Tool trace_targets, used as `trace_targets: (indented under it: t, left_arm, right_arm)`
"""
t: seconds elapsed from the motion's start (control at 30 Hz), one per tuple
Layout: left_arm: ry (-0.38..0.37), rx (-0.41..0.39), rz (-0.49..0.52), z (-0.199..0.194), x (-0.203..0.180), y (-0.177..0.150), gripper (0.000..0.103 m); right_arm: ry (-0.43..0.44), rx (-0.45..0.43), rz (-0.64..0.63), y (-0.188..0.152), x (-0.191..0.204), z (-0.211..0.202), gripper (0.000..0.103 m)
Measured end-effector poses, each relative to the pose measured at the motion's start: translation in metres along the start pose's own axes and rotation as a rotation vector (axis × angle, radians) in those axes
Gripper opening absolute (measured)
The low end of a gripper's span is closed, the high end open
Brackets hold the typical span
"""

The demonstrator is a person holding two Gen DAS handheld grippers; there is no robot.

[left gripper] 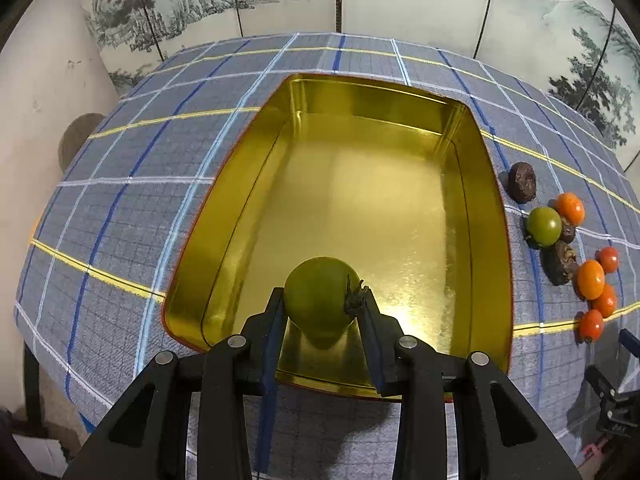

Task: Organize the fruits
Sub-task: 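Lift the green tomato with the left tool and carry it over the tin, then lower the green tomato into the tin and open the left tool while the right tool grasps a red tomato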

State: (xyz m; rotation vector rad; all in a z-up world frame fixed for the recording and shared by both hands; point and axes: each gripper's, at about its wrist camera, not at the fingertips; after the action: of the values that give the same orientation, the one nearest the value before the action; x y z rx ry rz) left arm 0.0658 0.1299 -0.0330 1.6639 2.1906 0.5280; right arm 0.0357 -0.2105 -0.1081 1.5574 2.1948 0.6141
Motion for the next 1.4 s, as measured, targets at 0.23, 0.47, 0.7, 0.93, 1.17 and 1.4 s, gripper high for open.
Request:
trace_targets:
  t: [0.23,0.47,0.7,0.93,1.17,1.4]
  left_arm:
    - [0.009,0.000,0.024,-0.001,-0.003,-0.003,0.036]
    - [0.001,0.012,0.054,-0.006,-0.014,-0.013,0.036]
    - [-0.037,0.024,0.043,-0.009,-0.017,-0.016,0.037]
    - [-0.043,0.034,0.024,-0.008,-0.010,-0.013,0.037]
    - [-0.047,0.034,0.018,-0.009,-0.006,-0.012,0.037]
    - [-0.047,0.035,0.016,-0.010,-0.006,-0.012,0.037]
  right_arm:
    - [0.044,-0.014,-0.067,0.007,0.024,-0.004,0.085]
    - [0.103,-0.033,-0.096,0.015,0.037,-0.006,0.064]
    - [0.103,-0.044,-0.106,0.027,0.042,-0.002,0.052]
    - [0.091,-0.055,-0.100,0.038,0.042,0.003,0.038]
    - [0.065,-0.054,-0.131,0.038,0.046,0.003,0.030]
    - [0.068,-0.051,-0.148,0.037,0.051,0.001,0.029]
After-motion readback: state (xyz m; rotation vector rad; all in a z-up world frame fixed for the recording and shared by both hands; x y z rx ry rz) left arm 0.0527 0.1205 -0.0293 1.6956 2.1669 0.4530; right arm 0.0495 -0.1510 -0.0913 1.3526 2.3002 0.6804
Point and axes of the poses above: each gripper's, at about its wrist camera, not at the fingertips, and z roughly the way its jaws point, x to its left, y to its top, and after that the axes turned 8 degrees about -z, right-handed
